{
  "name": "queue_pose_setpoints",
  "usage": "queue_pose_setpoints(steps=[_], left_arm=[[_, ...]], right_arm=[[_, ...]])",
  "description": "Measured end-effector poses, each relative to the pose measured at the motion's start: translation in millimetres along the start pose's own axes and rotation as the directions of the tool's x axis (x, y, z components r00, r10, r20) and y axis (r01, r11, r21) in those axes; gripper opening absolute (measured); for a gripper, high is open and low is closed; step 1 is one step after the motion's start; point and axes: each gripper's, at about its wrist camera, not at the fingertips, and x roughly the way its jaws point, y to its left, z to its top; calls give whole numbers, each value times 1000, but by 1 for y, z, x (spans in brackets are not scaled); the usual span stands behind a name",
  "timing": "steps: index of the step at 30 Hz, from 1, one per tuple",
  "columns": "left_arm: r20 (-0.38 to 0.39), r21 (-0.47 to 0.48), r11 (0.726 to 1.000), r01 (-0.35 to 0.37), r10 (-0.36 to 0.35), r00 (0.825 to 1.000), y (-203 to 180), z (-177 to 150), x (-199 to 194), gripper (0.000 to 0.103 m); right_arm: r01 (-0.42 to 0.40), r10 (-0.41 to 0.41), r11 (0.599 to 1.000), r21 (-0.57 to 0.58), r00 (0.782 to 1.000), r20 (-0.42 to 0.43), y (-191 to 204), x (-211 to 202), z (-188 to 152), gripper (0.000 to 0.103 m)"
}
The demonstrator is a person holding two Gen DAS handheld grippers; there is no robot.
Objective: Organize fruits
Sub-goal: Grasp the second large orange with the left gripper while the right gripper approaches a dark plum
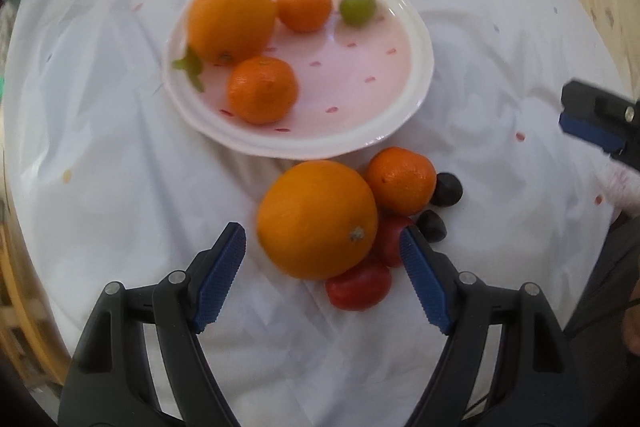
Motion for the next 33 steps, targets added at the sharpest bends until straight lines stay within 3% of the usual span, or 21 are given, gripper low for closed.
queue_pose_setpoints(steps=[7, 9, 17, 20, 27, 30, 33], left_arm=[[-21, -20, 1000, 4, -4, 1000, 6, 3, 11, 65], [-20, -30, 999, 36, -37, 999, 8, 2, 12, 60], [-14, -10, 1000, 21, -21, 1000, 2, -5, 0, 55], [-6, -50, 998, 43, -43, 999, 7, -8, -21, 54], [54, -179, 984, 20, -10, 998, 35, -14, -79, 55], [84, -254, 965, 57, -37, 996, 51, -23, -92, 55], [111, -251, 967, 48, -21, 994, 56, -31, -94, 55]], right_arm=[[-1, 1, 1000, -2, 1000, -3, 0, 3, 3, 66], [3, -3, 1000, -8, 1000, -4, 2, 5, 4, 66], [26, -26, 999, -30, 1000, -7, 4, 9, 5, 66], [25, -25, 999, -20, 1000, -1, 3, 8, 6, 66], [-12, 12, 999, -36, 1000, 0, 12, 3, 0, 66], [-27, 26, 998, -52, 999, -32, 16, 9, -3, 66], [-54, 50, 998, -44, 994, -100, 15, 21, -7, 65]])
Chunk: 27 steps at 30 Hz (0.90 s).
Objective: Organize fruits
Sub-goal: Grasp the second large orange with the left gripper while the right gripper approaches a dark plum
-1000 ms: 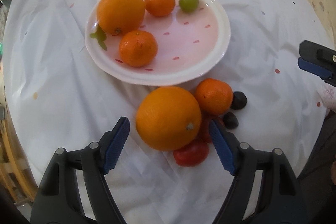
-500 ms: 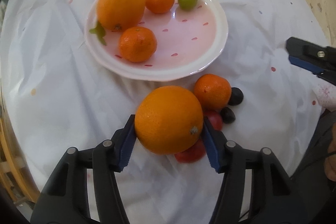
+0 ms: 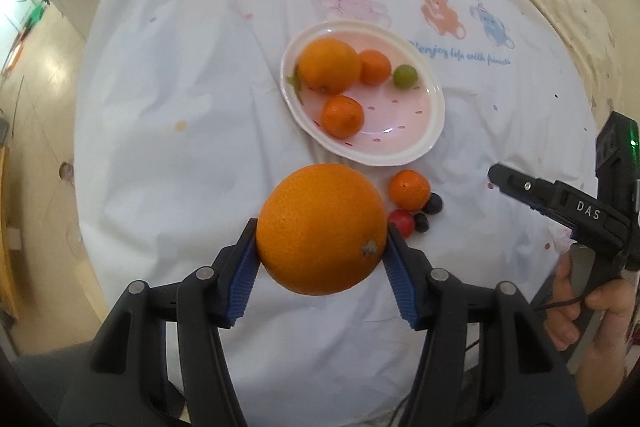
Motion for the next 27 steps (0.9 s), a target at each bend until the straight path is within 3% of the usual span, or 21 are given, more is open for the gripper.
queue_pose_setpoints(steps=[1, 6, 10, 24, 27], left_arm=[[0, 10, 1000, -6, 6, 1000, 1, -1, 3, 55], [-11, -23, 1000, -13, 13, 1000, 9, -1, 21, 55], [-15, -72, 997, 17, -18, 1000, 14, 0, 25, 55], [-9, -58, 998, 31, -31, 999, 10, -1, 21, 55], [-4, -55, 998, 22, -23, 1000, 9, -1, 21, 55]], right_arm=[[0, 0, 1000, 2, 1000, -30, -1, 7, -1, 65], [56, -58, 998, -18, 990, -131, -1, 35, -9, 37], [83, -89, 996, -43, 985, -149, 3, 48, -9, 36], [188, -221, 962, -199, 962, -161, 19, 74, -14, 35], [178, -222, 954, -241, 960, -170, 26, 77, -17, 31]])
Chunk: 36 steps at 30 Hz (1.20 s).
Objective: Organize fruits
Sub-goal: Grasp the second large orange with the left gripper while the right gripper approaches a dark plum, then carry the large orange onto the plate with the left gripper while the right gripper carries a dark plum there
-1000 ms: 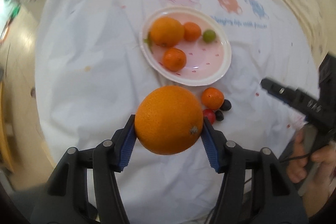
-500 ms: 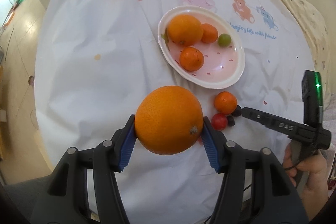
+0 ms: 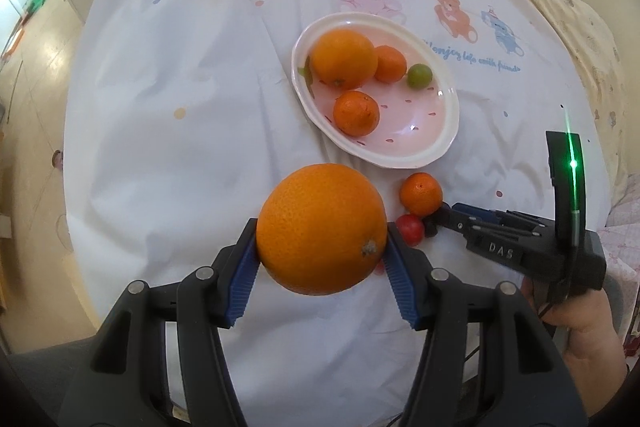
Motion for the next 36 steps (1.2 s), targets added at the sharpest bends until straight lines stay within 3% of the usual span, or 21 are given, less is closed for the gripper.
queue_pose_setpoints(steps=[3, 7, 8, 14, 19, 23, 28, 32, 36], left_arm=[[-4, -2, 1000, -6, 6, 1000, 1, -1, 1, 55], [-2, -4, 1000, -19, 19, 1000, 2, 0, 3, 55], [4, -5, 999, -33, 33, 999, 2, 0, 4, 55], [3, -31, 998, -54, 54, 999, 12, -2, 3, 55], [39, -40, 998, -41, 43, 998, 13, -3, -14, 55], [80, -39, 999, -33, 36, 996, 10, -2, -34, 55], [113, -56, 998, 25, -18, 993, 5, 21, -53, 55], [143, -12, 1000, -2, 4, 990, -5, 50, -59, 55], [118, 10, 1000, -25, 23, 993, -10, 80, -46, 55]], right_arm=[[-39, 39, 999, -5, 999, -21, 2, 7, 3, 32], [-14, 14, 998, -54, 1000, -7, 10, 6, 1, 28], [-12, 12, 998, -55, 1000, -4, 9, 5, 3, 24], [-60, 61, 998, -14, 997, 46, -2, -16, -1, 23], [-97, 95, 995, 9, 984, 148, 5, -65, -8, 23], [-161, 153, 987, 13, 956, 251, 3, -112, -9, 23], [-210, 195, 978, 15, 933, 301, -5, -138, 5, 23], [-215, 206, 977, -3, 933, 297, -9, -142, 27, 23], [-219, 214, 976, -16, 933, 291, -9, -136, 48, 23]])
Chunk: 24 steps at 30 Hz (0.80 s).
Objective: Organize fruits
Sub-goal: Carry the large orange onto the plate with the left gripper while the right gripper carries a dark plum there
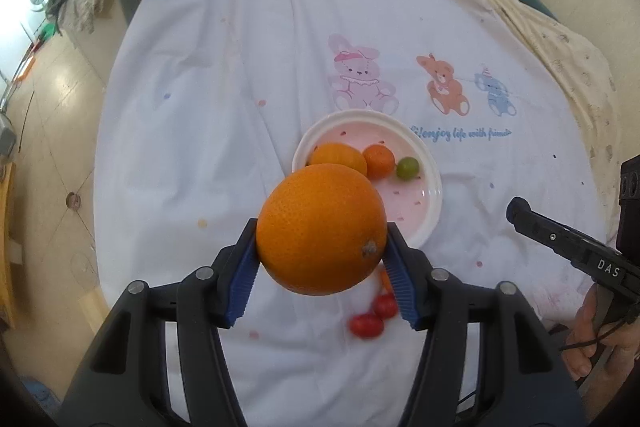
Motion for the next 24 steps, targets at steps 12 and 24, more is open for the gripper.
queue_pose_setpoints(steps=[12, 24], left_arm=[[-46, 11, 999, 47, -46, 998, -18, 55, 75, 55], [-109, 22, 997, 80, -77, 991, -34, 85, 147, 55]], right_arm=[[-25, 25, 1000, 8, 995, -100, -27, 80, 39, 23], [-18, 22, 1000, 24, 982, -185, -51, 123, 36, 23]])
